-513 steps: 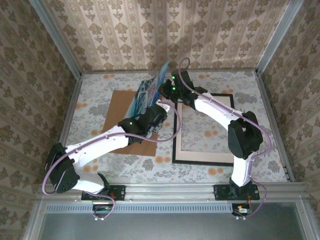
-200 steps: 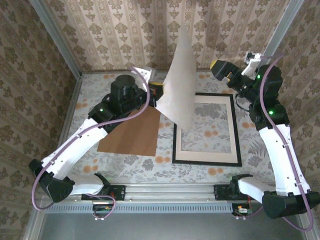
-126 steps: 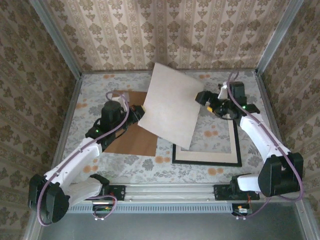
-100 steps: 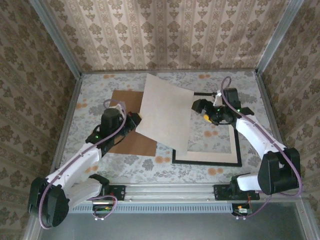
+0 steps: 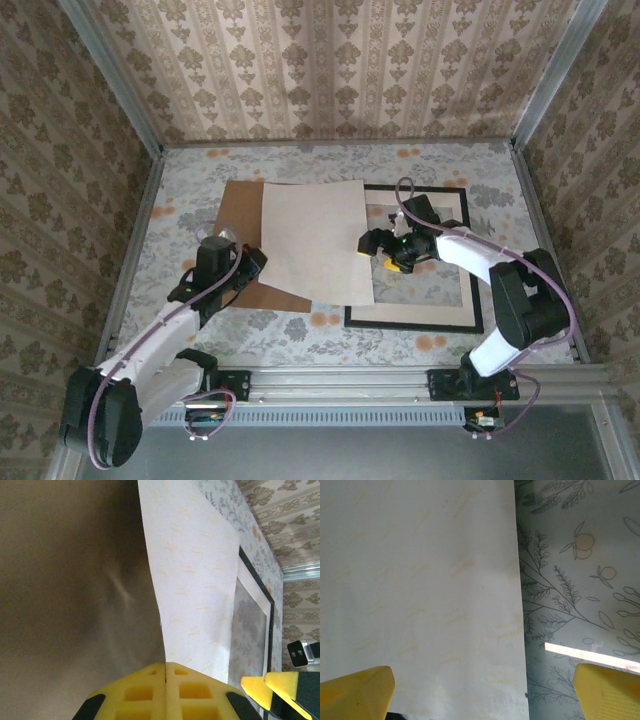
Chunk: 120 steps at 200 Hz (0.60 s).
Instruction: Put the photo into the frame
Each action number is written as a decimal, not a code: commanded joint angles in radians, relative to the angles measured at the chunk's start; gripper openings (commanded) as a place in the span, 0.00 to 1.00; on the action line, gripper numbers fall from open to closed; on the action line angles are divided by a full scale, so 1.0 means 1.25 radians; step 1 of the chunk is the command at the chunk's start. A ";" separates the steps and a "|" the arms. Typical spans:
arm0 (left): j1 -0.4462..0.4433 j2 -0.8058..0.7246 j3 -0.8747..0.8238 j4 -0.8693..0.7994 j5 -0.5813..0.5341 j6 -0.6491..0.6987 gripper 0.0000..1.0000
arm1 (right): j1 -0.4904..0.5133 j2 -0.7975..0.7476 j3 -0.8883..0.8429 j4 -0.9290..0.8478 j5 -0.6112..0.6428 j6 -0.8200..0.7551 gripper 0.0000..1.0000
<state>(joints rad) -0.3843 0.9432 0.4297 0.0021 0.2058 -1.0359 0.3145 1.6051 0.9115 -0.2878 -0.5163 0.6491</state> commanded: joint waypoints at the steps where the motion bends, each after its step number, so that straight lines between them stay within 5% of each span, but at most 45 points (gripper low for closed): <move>1: 0.008 0.004 -0.011 0.001 0.007 0.023 0.00 | 0.013 0.039 0.040 0.011 0.015 -0.035 0.90; 120: 0.014 0.006 -0.028 0.012 0.019 0.024 0.00 | 0.022 0.142 0.081 0.057 -0.031 -0.074 0.67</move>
<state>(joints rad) -0.3775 0.9493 0.4034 0.0013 0.2138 -1.0248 0.3351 1.7603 0.9886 -0.2337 -0.5320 0.5774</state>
